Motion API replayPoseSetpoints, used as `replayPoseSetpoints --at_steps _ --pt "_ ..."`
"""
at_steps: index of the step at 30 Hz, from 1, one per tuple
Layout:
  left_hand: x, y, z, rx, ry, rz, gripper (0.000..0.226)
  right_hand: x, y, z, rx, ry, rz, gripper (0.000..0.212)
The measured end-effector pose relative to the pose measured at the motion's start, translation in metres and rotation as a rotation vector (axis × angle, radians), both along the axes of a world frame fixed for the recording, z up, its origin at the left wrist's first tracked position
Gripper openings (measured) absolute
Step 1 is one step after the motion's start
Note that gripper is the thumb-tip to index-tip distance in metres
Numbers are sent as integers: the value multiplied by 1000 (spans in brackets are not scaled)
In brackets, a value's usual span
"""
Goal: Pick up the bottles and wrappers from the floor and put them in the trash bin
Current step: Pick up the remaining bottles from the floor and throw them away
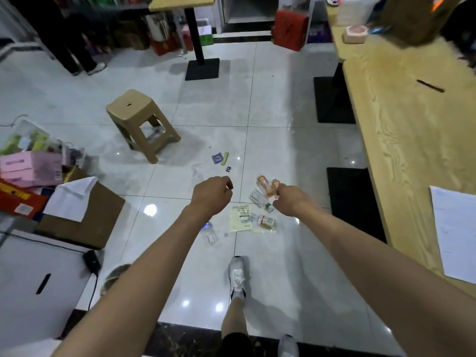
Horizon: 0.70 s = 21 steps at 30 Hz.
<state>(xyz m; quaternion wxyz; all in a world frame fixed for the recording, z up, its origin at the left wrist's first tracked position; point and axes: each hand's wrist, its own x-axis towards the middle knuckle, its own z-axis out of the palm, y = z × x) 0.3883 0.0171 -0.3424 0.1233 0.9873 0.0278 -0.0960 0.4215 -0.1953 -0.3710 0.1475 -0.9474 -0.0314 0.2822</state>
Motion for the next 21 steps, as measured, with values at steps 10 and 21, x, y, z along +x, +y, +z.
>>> replayPoseSetpoints --at_steps 10,21 --pt "157 68 -73 28 121 -122 30 140 47 -75 -52 8 -64 43" --pt "252 4 -419 -12 197 -316 38 206 33 -412 -65 165 -226 64"
